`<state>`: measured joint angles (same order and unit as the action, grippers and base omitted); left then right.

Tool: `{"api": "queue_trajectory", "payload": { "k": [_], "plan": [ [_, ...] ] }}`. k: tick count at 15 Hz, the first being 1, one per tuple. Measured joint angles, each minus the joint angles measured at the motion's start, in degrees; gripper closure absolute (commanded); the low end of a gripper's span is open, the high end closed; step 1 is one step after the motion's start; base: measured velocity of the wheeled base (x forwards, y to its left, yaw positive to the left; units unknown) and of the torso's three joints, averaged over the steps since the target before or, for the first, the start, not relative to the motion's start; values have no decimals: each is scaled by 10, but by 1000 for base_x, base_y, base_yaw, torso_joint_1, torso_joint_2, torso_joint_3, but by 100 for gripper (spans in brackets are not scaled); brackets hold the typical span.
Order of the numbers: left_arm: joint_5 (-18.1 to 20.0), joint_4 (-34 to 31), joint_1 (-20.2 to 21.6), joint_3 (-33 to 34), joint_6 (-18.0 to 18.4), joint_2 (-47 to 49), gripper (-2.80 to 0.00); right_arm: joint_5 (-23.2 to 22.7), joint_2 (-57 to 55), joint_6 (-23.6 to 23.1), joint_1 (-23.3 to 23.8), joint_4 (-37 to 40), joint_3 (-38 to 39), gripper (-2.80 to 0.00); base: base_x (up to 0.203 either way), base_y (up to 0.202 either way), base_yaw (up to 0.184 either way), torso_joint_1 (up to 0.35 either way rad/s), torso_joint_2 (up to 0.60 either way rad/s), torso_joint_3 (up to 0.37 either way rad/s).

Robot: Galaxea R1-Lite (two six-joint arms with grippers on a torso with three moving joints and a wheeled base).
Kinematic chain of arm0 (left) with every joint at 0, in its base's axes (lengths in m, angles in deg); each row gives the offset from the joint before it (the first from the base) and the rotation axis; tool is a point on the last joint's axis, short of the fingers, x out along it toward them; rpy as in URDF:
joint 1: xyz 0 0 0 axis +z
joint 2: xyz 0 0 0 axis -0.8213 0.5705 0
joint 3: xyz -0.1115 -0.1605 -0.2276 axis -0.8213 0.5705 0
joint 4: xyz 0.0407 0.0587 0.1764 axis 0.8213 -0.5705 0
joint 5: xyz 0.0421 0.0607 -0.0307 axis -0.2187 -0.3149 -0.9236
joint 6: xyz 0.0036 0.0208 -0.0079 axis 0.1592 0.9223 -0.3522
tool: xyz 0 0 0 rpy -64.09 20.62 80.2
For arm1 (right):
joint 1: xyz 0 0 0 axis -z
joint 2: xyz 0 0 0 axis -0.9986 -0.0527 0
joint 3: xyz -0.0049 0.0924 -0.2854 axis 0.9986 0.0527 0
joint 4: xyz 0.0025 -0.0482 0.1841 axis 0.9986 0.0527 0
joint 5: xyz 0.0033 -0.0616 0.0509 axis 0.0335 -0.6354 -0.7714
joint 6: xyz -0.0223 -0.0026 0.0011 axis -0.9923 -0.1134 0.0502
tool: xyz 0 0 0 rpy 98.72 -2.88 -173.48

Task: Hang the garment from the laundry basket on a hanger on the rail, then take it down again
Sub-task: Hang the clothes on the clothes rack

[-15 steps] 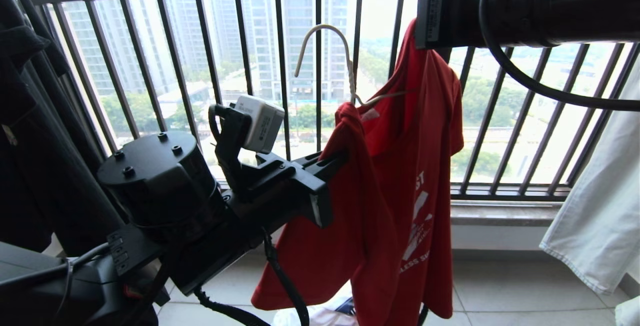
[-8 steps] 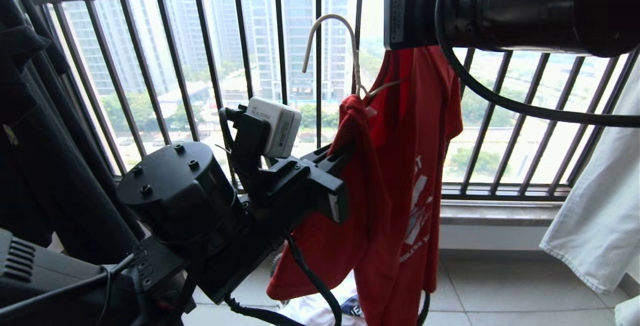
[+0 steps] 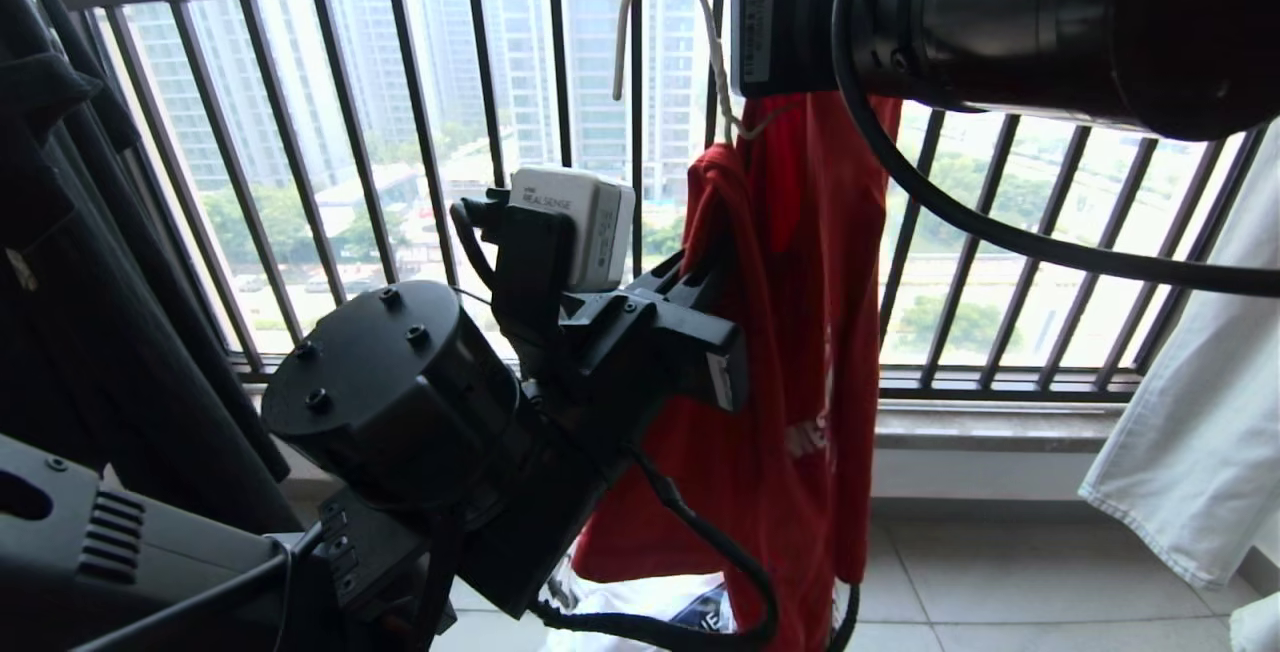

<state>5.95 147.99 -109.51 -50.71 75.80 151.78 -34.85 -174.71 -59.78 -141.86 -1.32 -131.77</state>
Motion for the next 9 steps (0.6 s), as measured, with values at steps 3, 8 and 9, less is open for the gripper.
{"api": "queue_trajectory", "payload": {
  "k": [3,8,9],
  "plan": [
    [-9,14,-1,-14,0,8,0,3,0,0,-2,0,0,0,0,0,0,0,0,0],
    [-9,37,-2,-23,0,20,0,4,-1,-1,-14,0,0,0,0,0,0,0,0,0],
    [-9,37,-2,-23,0,20,0,4,-1,-1,-17,0,0,0,0,0,0,0,0,0]
  ]
}}
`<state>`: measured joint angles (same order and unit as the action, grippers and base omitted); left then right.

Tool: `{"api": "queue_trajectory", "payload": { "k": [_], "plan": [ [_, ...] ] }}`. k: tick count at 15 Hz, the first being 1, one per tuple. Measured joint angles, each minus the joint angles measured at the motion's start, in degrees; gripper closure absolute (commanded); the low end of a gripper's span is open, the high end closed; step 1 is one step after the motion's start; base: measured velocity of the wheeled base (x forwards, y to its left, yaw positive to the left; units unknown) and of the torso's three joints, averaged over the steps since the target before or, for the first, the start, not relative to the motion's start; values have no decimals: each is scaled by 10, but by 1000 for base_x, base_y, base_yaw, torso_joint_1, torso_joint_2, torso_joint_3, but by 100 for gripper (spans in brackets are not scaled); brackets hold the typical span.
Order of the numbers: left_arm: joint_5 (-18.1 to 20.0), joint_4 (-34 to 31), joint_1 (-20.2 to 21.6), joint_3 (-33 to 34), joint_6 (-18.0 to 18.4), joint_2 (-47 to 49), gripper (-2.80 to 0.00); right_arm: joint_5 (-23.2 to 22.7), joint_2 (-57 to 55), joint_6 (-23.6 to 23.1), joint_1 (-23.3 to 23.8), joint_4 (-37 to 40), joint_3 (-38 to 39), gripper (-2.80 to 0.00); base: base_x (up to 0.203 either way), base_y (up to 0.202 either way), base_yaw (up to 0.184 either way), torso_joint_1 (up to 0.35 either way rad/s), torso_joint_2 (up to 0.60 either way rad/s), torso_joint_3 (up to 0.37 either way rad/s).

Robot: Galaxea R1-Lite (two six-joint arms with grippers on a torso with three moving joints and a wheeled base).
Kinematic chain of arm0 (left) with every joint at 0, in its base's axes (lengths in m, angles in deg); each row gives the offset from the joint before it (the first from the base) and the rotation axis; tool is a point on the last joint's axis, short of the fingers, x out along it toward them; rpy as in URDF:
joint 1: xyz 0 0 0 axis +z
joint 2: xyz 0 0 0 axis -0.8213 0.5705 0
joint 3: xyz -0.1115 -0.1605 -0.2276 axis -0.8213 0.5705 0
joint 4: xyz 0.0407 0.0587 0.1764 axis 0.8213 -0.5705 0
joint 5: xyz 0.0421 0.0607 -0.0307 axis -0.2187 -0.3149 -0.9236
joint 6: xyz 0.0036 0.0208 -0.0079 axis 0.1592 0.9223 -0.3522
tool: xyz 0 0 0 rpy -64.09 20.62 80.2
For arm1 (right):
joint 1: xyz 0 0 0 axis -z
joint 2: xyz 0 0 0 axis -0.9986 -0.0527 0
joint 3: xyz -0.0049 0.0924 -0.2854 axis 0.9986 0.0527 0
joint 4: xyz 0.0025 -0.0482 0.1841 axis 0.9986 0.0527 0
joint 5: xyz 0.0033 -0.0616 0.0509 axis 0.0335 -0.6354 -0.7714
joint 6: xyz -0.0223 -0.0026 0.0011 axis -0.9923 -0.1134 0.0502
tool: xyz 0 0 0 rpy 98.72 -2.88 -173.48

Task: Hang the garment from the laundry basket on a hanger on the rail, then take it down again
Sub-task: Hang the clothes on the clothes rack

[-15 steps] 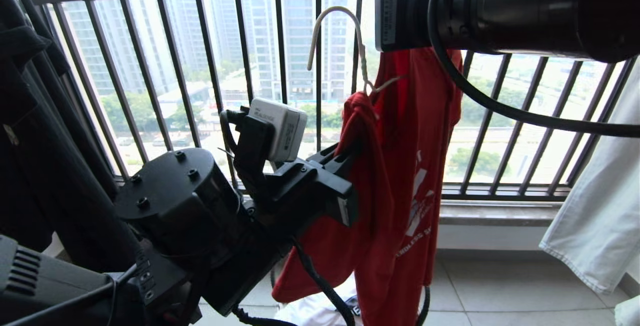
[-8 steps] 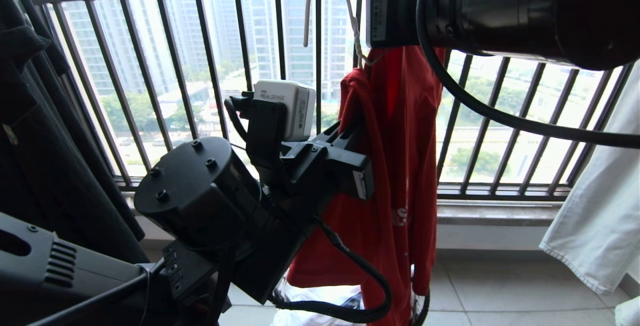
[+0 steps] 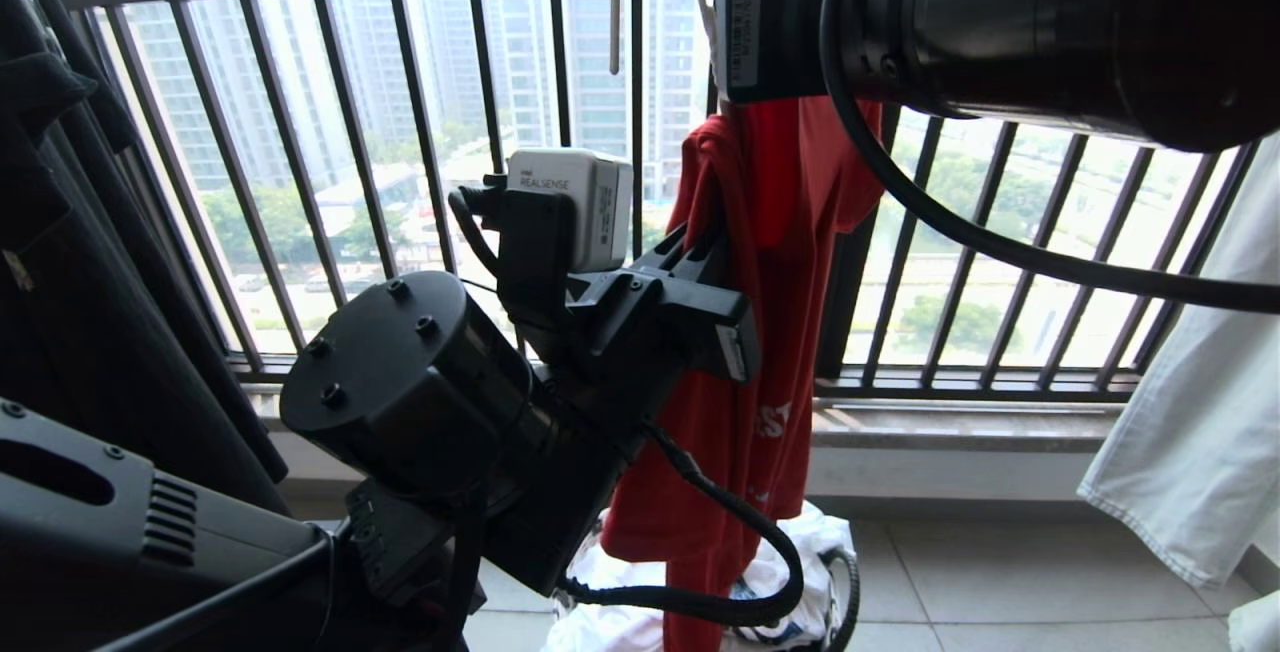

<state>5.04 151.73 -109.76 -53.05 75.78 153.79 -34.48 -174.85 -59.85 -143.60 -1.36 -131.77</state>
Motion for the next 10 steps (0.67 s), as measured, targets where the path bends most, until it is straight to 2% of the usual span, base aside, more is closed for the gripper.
{"api": "queue_trajectory", "payload": {
  "k": [3,4,10],
  "plan": [
    [0,0,0,0,0,1,0,0,-1,0,-5,0,0,0,0,0,0,0,0,0],
    [0,0,0,0,0,2,0,0,-1,0,-7,1,0,-280,0,0,0,0,0,0],
    [-1,0,2,-9,-2,2,0,2,8,0,-14,8,4,-280,0,0,0,0,0,0]
  ]
}}
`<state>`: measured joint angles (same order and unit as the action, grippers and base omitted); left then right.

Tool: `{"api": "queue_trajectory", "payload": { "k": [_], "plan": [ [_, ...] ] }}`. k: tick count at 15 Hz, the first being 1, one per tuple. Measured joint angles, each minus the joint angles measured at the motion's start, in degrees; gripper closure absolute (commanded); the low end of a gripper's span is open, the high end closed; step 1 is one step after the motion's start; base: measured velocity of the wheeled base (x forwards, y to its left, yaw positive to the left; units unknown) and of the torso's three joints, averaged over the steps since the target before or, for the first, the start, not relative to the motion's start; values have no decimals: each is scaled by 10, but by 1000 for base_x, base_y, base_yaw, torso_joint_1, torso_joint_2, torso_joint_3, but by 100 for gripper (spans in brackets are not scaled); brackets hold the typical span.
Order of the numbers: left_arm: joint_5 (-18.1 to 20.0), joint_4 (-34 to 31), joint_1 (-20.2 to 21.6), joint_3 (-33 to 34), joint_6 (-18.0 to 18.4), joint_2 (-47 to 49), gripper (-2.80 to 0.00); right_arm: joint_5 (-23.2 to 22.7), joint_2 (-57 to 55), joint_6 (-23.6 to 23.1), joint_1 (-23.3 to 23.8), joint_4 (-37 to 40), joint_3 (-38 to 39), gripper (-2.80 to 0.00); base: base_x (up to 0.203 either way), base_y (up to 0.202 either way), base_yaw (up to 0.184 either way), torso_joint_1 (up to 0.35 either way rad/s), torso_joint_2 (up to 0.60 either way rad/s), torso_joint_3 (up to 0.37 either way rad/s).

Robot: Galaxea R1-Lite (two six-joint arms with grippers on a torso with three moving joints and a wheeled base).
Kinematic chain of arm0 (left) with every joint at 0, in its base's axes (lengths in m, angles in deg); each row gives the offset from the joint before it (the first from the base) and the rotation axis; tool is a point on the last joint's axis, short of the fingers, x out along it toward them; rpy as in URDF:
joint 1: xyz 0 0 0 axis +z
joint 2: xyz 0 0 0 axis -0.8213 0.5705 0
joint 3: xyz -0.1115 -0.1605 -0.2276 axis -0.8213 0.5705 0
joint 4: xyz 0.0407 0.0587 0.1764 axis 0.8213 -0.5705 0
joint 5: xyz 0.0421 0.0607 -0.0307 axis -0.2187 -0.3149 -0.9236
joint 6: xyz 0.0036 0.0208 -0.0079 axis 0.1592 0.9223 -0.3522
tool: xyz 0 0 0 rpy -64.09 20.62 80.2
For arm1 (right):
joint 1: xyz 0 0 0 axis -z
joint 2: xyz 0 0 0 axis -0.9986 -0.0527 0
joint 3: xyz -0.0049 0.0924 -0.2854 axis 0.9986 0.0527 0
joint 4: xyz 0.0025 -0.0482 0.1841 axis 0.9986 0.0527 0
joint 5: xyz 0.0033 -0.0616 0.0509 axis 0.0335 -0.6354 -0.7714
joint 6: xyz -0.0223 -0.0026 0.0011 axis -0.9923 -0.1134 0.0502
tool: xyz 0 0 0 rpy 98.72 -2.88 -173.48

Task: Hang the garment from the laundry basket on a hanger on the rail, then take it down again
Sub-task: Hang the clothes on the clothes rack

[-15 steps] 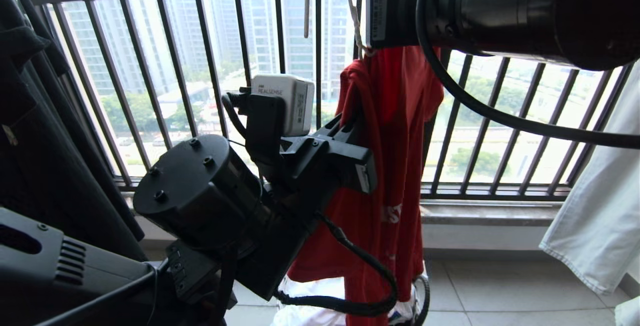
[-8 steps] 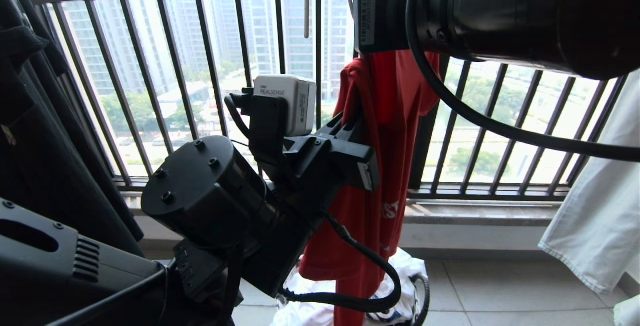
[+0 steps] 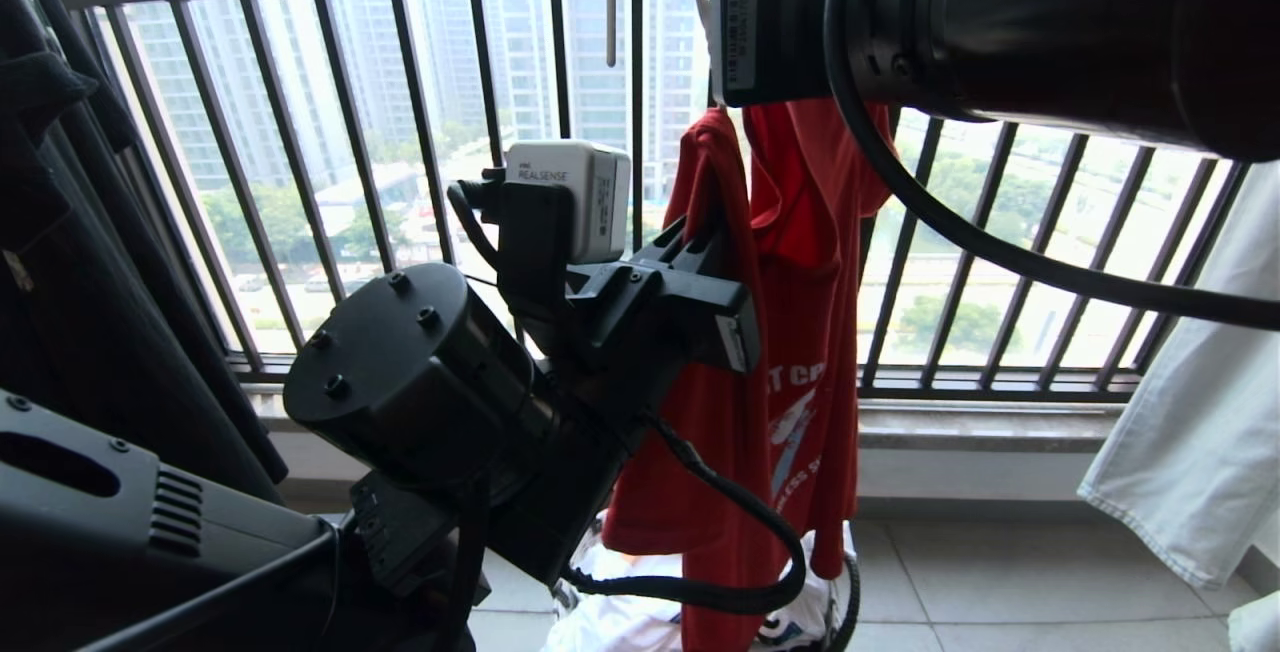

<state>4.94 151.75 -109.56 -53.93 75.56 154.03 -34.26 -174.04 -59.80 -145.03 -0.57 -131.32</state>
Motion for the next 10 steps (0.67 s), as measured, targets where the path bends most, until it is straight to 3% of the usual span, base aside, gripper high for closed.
{"api": "queue_trajectory", "payload": {
  "k": [8,9,10],
  "plan": [
    [1,0,24,-15,-3,-3,0,-2,65,0,-3,18,51,-280,0,0,0,0,0,0],
    [2,-1,27,-16,-4,-5,0,-3,80,0,-3,35,59,0,0,0,0,0,0,0],
    [2,-2,29,-17,-8,-8,0,-5,98,0,-2,55,67,0,0,0,0,0,0,0]
  ]
}}
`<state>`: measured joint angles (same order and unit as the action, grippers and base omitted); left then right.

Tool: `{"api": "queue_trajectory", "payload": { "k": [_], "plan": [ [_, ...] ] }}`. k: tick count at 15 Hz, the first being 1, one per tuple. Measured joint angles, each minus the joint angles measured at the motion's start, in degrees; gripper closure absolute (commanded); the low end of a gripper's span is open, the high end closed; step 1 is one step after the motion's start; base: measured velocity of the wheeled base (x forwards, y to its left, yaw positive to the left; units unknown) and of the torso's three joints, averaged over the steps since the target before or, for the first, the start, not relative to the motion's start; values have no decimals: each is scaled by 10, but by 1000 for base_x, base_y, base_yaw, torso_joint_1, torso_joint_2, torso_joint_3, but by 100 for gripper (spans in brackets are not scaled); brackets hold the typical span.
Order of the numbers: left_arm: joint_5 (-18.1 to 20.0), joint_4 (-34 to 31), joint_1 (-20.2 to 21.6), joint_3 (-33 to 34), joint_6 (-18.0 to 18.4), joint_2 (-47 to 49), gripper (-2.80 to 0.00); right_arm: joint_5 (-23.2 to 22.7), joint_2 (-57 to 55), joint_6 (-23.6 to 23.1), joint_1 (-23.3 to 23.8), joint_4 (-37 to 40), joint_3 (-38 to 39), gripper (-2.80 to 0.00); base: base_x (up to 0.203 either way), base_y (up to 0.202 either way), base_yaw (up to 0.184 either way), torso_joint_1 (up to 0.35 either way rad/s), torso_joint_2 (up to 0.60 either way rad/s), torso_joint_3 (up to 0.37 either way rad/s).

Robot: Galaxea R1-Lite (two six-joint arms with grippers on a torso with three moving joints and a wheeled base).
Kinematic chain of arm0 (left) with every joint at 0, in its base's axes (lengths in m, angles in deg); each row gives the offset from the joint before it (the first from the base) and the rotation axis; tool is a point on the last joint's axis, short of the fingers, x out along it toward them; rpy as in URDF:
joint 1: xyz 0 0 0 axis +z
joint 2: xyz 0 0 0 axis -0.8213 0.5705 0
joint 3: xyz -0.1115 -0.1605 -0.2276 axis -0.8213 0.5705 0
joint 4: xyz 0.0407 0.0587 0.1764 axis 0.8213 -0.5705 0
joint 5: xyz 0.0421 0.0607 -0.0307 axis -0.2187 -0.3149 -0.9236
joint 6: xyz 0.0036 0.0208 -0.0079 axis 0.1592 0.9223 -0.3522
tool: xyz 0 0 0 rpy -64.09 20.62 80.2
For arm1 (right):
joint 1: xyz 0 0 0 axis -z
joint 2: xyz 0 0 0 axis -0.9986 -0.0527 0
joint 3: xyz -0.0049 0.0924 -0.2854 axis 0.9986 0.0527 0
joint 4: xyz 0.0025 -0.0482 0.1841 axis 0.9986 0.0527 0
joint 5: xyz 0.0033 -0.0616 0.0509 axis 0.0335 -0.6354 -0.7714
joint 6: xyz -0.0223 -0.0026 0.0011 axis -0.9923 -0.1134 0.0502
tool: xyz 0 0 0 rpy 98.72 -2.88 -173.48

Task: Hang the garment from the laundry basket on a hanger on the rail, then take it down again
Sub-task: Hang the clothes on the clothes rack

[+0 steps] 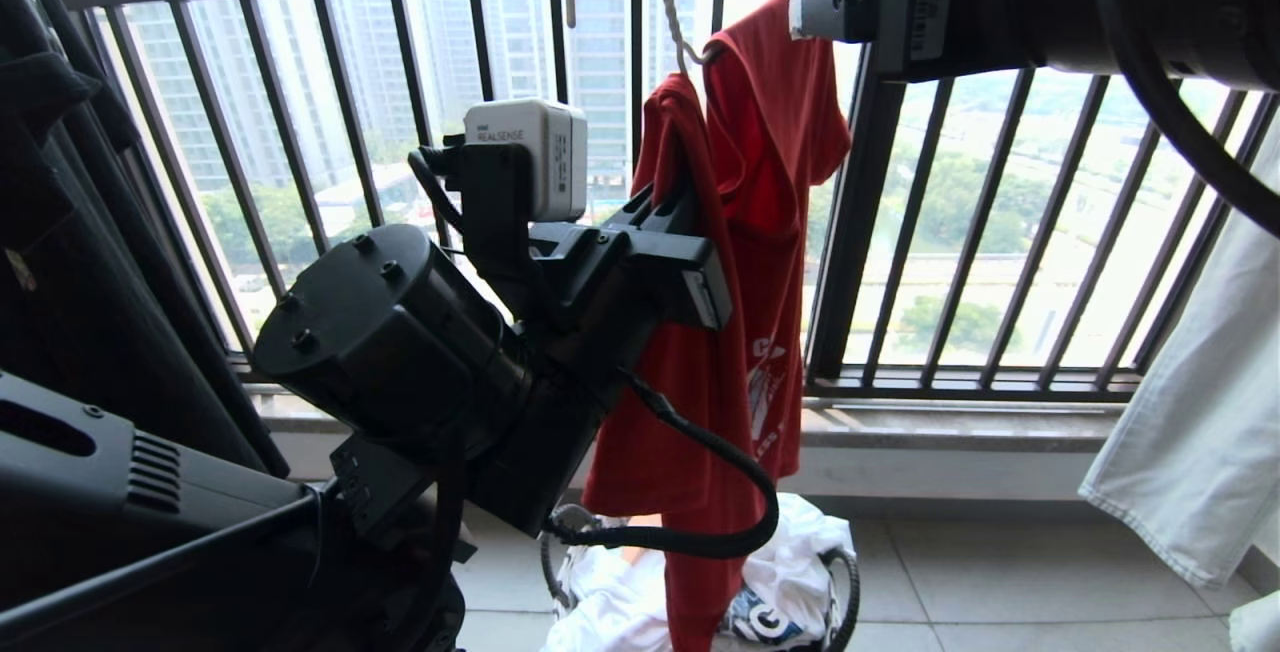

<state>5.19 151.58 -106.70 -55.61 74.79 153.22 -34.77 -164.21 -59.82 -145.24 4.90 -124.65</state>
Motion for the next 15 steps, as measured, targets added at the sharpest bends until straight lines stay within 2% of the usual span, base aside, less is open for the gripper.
{"api": "queue_trajectory", "payload": {
  "k": [3,6,8,10,15],
  "plan": [
    [2,-19,0,3,-15,-19,0,-22,47,0,11,79,11,0,0,0,0,0,0,0],
    [8,-85,-1,12,-57,-52,0,-72,71,-2,56,135,12,0,0,0,0,0,0,0],
    [49,-134,-1,27,-91,-78,0,-119,82,-12,90,167,10,0,0,0,0,0,0,0],
    [98,-147,-1,48,-109,-102,0,-178,90,-35,116,198,8,0,0,0,0,0,0,0],
    [140,-148,-1,79,-116,-130,0,-319,100,-146,128,214,4,0,0,0,0,0,0,0]
  ]
}}
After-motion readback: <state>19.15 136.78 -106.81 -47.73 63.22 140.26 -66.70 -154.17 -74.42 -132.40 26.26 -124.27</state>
